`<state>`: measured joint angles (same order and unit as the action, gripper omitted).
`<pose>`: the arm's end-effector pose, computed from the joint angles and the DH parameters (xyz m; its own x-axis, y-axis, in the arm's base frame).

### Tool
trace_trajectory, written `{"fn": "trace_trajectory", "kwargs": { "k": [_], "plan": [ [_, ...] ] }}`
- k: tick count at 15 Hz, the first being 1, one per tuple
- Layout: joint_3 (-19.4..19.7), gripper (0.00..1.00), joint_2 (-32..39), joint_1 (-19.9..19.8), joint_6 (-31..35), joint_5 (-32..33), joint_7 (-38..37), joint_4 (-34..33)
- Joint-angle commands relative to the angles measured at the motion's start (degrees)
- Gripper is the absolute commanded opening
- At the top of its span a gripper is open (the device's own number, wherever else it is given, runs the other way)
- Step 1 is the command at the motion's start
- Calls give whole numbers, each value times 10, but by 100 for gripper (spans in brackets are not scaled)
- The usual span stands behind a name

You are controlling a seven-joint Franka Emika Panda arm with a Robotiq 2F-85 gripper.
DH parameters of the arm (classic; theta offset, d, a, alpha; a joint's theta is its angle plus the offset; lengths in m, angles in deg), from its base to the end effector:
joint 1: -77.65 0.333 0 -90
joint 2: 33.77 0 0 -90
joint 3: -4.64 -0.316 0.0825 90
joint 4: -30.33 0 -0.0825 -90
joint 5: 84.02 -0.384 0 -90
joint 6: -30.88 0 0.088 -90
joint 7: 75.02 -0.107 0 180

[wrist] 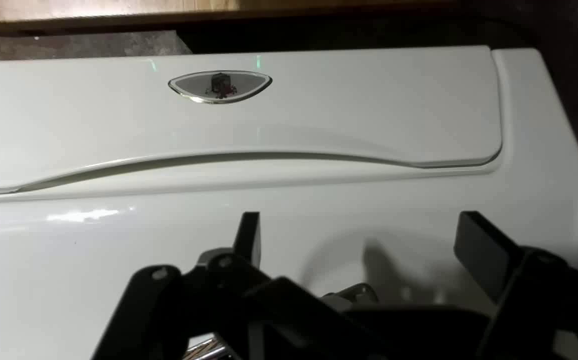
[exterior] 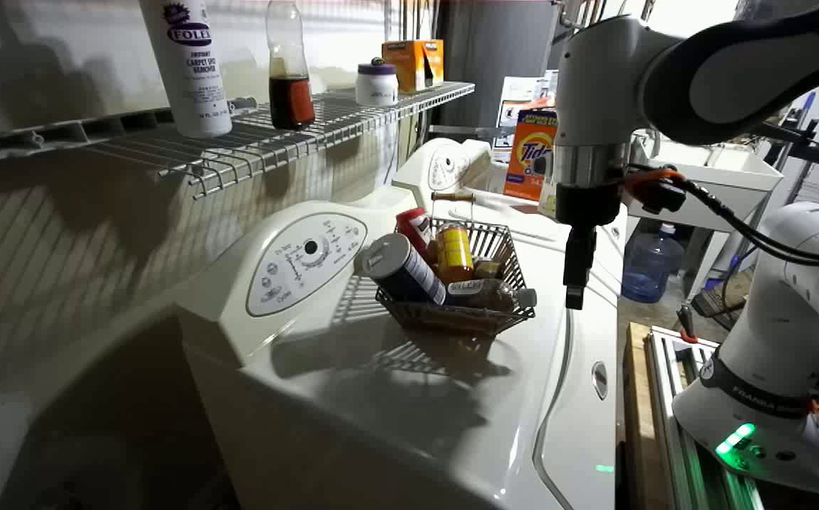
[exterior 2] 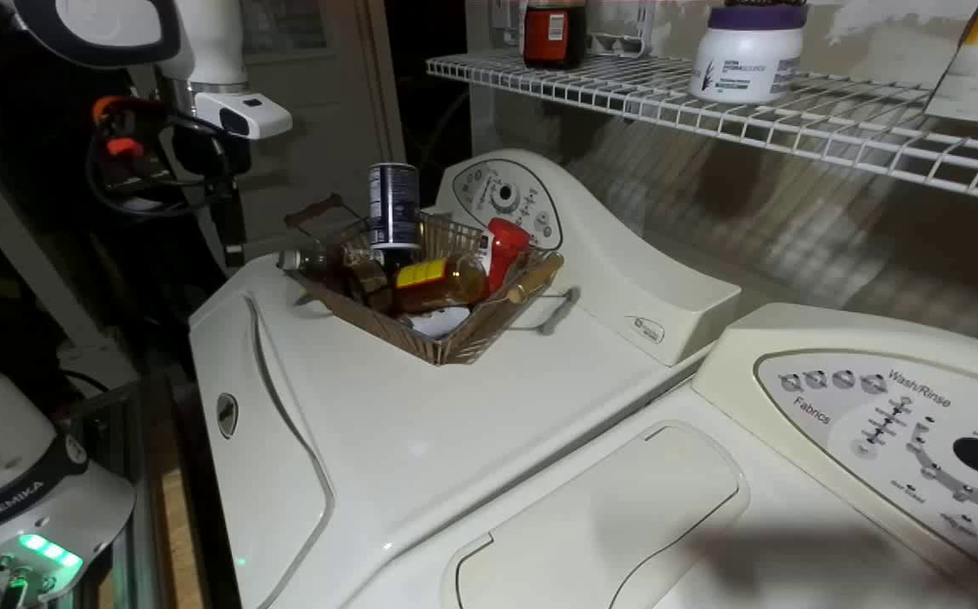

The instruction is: Take the bottle off of the shelf and place it into the basket

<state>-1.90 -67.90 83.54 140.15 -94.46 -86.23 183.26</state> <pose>0.3271 0.0836 0.4071 0.9802 -0.0713 -0.1845 -0.0838 -0.9946 -0.0607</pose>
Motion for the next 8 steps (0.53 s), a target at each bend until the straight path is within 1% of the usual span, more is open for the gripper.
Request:
{"fn": "trace_trajectory", "kwargs": {
  "k": [1, 3, 4, 6, 8],
  "plan": [
    [-2, 100, 0, -3, -1, -1, 1, -1],
    [-2, 100, 0, -3, -1, -1, 1, -1],
    [-10, 100, -6, -2, -2, 7, -4, -5],
    [-24, 100, -15, 2, -8, 26, -6, -24],
    [-43, 100, -22, 3, -17, 60, -7, -59]
  ]
}}
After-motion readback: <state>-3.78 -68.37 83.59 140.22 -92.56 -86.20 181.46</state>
